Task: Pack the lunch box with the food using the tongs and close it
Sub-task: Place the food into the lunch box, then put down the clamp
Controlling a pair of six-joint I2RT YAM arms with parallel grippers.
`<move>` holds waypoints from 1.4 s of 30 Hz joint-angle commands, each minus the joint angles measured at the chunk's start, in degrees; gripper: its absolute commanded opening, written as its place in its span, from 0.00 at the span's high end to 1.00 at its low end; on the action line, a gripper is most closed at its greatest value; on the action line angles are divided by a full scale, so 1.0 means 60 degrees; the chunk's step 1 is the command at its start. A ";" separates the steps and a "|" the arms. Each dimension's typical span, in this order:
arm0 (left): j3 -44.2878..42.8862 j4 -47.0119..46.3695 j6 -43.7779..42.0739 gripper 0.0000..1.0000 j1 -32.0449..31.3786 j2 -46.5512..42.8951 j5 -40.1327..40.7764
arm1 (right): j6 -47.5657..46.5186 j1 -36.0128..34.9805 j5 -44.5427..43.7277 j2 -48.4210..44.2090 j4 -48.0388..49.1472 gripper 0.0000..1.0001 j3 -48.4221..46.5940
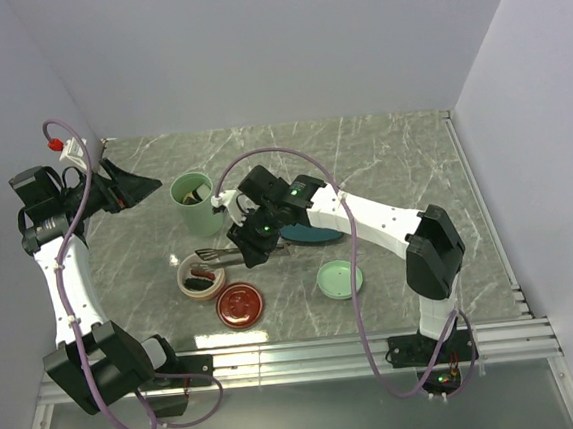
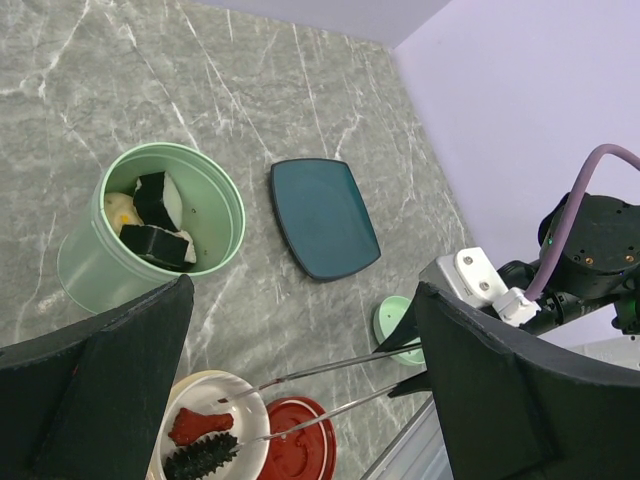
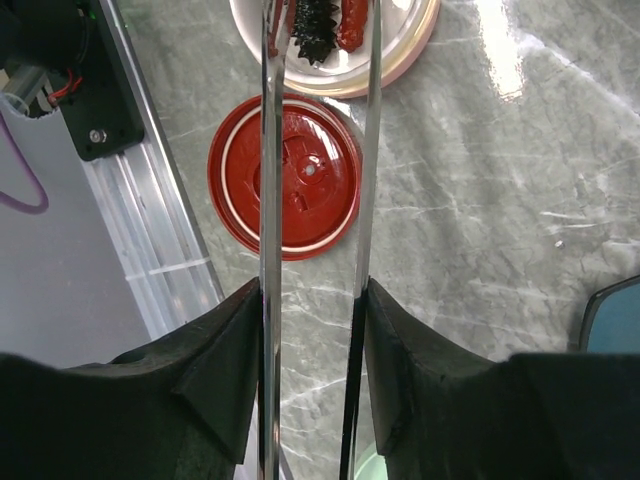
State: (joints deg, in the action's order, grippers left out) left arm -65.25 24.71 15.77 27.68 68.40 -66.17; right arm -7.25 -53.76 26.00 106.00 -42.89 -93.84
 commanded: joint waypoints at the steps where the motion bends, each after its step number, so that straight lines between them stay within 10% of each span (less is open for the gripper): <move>1: -0.0213 -0.0032 -0.0211 0.01 0.0030 -0.0209 -0.0251 | 0.0094 0.0038 0.0076 -0.0526 0.0205 0.52 -0.0268; 23: -0.0594 0.0350 -0.0431 0.00 0.0030 -0.0165 -0.0426 | -0.7198 0.6861 0.0809 -0.2813 -0.2078 0.55 0.2457; 42: -0.1136 0.1097 -0.0871 0.01 0.0045 0.0040 -0.0192 | -1.0833 0.8183 0.0415 -0.0206 -0.3062 0.39 0.1651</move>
State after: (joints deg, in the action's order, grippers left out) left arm -69.58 30.30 12.51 27.68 68.47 -66.74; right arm -69.41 -5.10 30.00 104.75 -62.52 -82.52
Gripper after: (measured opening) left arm 0.995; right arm 0.594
